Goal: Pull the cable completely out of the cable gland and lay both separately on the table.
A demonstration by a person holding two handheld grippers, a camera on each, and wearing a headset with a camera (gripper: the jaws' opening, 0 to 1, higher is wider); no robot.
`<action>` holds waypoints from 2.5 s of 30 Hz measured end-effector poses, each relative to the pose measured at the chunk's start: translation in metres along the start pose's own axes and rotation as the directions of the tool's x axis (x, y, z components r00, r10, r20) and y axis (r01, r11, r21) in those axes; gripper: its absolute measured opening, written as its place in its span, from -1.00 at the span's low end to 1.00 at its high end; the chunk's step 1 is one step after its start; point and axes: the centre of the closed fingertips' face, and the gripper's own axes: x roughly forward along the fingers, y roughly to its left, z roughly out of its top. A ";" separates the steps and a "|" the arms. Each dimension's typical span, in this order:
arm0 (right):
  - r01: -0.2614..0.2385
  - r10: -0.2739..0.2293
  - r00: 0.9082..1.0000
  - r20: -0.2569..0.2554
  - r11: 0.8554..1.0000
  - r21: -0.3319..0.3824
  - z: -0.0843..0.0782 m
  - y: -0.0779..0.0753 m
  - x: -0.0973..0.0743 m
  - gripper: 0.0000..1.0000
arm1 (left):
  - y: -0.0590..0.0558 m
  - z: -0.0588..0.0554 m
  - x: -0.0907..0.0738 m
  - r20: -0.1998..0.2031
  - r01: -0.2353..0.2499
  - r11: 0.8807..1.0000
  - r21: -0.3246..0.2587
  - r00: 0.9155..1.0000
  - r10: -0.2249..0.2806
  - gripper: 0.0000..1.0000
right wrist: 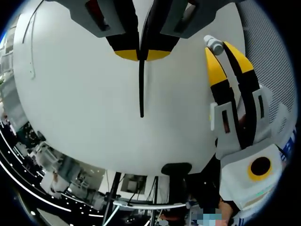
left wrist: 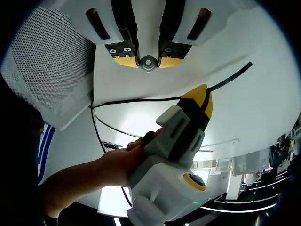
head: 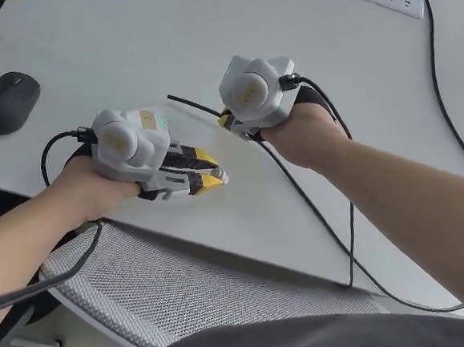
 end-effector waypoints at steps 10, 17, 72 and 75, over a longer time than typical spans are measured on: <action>-0.019 0.019 1.000 -0.012 1.000 0.012 -0.003 0.002 0.009 -1.00 | 0.004 -0.005 -0.006 -0.007 -0.008 1.000 -0.001 1.000 0.008 -0.68; -0.031 0.032 0.999 -0.012 0.999 0.033 -0.004 0.004 0.011 -1.00 | 0.007 -0.011 -0.008 -0.017 -0.012 1.000 -0.002 1.000 0.012 -0.68; 0.029 -0.038 0.997 0.067 0.992 0.123 0.003 -0.004 -0.014 -0.49 | 0.019 -0.022 -0.010 -0.111 -0.092 0.996 -0.007 0.990 0.091 -0.26; 0.026 -0.043 0.994 0.100 0.987 0.158 0.006 -0.002 -0.024 -0.40 | 0.018 -0.019 -0.013 -0.103 -0.092 0.996 -0.014 0.991 0.090 -0.22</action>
